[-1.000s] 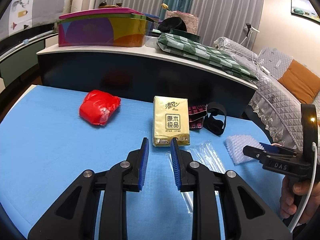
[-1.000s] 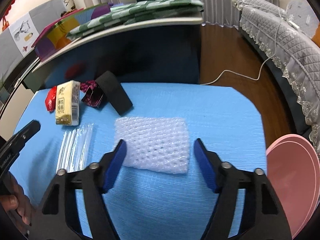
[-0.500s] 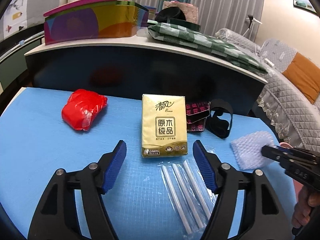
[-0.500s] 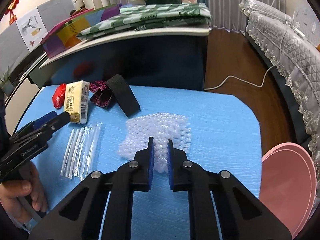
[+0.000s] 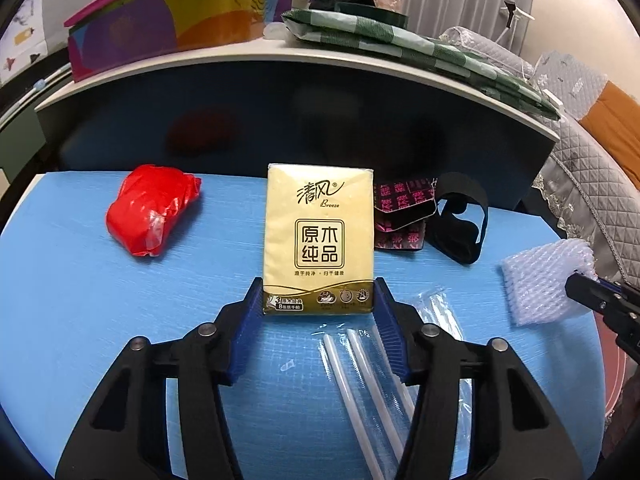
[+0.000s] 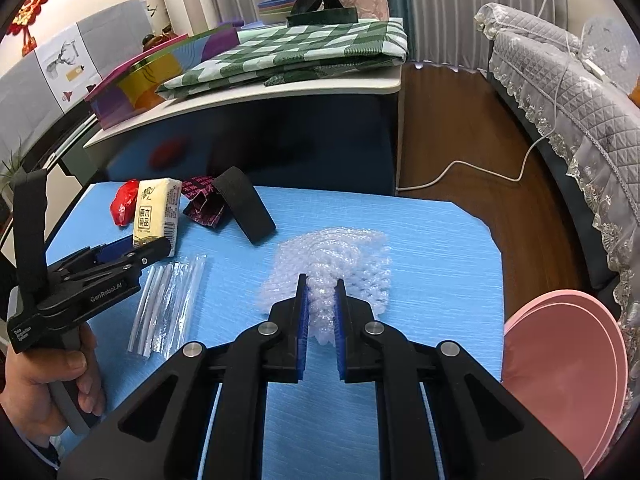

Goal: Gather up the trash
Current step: 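Carry the bubble-wrap net and tissue pack in both tools over the pink bin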

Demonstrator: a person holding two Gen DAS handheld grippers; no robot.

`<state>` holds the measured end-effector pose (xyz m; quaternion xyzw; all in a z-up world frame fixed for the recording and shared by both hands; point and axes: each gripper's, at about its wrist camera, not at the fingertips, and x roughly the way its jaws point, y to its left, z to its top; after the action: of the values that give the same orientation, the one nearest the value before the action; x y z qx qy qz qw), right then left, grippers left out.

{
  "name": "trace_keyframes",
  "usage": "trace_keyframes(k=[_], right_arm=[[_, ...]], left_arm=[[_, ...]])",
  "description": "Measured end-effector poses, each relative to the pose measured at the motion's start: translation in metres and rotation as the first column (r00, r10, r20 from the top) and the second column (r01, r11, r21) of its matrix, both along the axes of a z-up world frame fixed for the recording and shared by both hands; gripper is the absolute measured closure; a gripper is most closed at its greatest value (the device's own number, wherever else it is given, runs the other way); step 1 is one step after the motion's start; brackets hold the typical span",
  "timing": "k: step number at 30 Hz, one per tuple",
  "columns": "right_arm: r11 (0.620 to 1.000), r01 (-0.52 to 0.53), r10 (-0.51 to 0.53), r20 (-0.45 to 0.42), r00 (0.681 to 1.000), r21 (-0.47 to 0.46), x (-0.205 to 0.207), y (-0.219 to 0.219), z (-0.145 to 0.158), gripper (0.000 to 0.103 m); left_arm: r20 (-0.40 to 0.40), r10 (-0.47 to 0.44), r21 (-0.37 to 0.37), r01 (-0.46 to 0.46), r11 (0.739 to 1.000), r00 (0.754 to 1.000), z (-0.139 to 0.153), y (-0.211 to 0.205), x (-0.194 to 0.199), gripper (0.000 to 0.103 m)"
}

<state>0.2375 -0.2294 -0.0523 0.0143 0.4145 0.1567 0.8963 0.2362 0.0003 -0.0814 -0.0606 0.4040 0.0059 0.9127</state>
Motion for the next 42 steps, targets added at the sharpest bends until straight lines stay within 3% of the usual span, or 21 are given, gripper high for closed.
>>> trace_keyframes(k=[25, 42], right_arm=[[0.997, 0.067, -0.072, 0.159, 0.985, 0.038, -0.059, -0.040, 0.064, 0.092], [0.992, 0.112, -0.121, 0.260, 0.958, 0.051, -0.106, -0.081, 0.101, 0.092]], left_arm=[[0.163, -0.049, 0.041, 0.043, 0.998, 0.985, 0.054, -0.015, -0.087, 0.052], [0.190, -0.110, 0.067, 0.099, 0.993, 0.976, 0.068, -0.043, -0.136, 0.052]])
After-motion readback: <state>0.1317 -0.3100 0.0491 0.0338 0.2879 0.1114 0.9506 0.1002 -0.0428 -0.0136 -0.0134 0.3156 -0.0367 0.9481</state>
